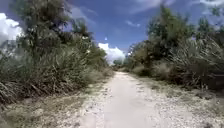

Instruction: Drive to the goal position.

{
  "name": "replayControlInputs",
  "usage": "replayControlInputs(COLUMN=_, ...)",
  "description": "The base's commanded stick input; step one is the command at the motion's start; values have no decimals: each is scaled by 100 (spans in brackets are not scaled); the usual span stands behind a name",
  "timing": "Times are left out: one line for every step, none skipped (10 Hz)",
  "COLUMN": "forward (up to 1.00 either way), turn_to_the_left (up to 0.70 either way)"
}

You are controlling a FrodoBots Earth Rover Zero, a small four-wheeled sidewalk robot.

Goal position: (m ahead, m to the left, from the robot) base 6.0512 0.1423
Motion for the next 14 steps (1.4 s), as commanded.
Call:
replayControlInputs(forward=50, turn_to_the_left=0)
replayControlInputs(forward=50, turn_to_the_left=0)
replayControlInputs(forward=50, turn_to_the_left=0)
replayControlInputs(forward=50, turn_to_the_left=0)
replayControlInputs(forward=50, turn_to_the_left=0)
replayControlInputs(forward=50, turn_to_the_left=0)
replayControlInputs(forward=50, turn_to_the_left=0)
replayControlInputs(forward=50, turn_to_the_left=0)
replayControlInputs(forward=50, turn_to_the_left=0)
replayControlInputs(forward=50, turn_to_the_left=0)
replayControlInputs(forward=50, turn_to_the_left=0)
replayControlInputs(forward=50, turn_to_the_left=0)
replayControlInputs(forward=50, turn_to_the_left=0)
replayControlInputs(forward=50, turn_to_the_left=0)
